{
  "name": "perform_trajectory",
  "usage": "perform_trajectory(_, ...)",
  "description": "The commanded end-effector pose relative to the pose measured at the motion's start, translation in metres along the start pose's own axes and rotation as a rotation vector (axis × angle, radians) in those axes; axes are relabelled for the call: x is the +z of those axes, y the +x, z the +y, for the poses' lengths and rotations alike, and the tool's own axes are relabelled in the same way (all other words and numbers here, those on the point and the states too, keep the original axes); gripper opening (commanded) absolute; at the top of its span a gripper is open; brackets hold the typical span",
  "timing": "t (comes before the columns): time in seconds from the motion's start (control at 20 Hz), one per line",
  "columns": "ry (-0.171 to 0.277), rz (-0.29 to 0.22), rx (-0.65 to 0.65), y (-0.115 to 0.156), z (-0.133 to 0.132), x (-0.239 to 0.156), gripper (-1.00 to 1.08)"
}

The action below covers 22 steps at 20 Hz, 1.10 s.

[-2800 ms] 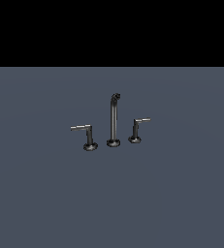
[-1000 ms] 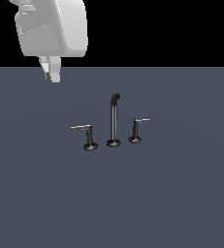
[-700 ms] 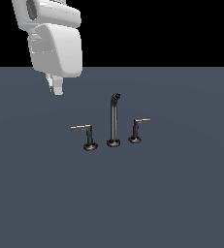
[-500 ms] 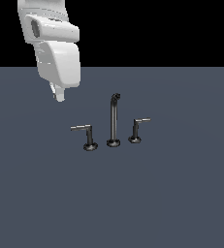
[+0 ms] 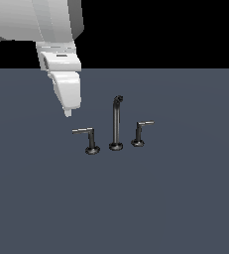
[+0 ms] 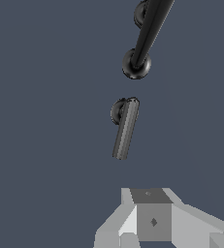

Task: Turn on the faucet by rotating a designated handle.

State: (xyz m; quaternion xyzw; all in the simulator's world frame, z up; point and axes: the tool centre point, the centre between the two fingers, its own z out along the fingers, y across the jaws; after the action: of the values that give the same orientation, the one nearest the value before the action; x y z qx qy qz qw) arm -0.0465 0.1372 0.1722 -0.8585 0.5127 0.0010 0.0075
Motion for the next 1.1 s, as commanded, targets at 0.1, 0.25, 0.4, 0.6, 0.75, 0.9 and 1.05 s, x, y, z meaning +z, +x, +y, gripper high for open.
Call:
perform_trajectory(0.1, -0.004, 0.005, 0.079, 0.011, -0.016, 0.024, -1.00)
perform_trajectory(0.25, -0.006, 0.008, 0.127, 0.018, -0.026, 0.038, -1.00)
perform_trajectory(0.4, -0.008, 0.010, 0.170, 0.025, -0.034, 0.051, -1.00)
perform_trajectory(0.6, -0.010, 0.012, 0.217, 0.033, -0.043, 0.064, -1.00)
perform_trajectory(0.75, -0.011, 0.012, 0.242, 0.038, -0.047, 0.071, -1.00)
perform_trajectory(0.9, -0.011, 0.013, 0.257, 0.041, -0.050, 0.075, -1.00)
perform_trajectory(1.05, -0.011, 0.012, 0.260, 0.041, -0.050, 0.076, -1.00)
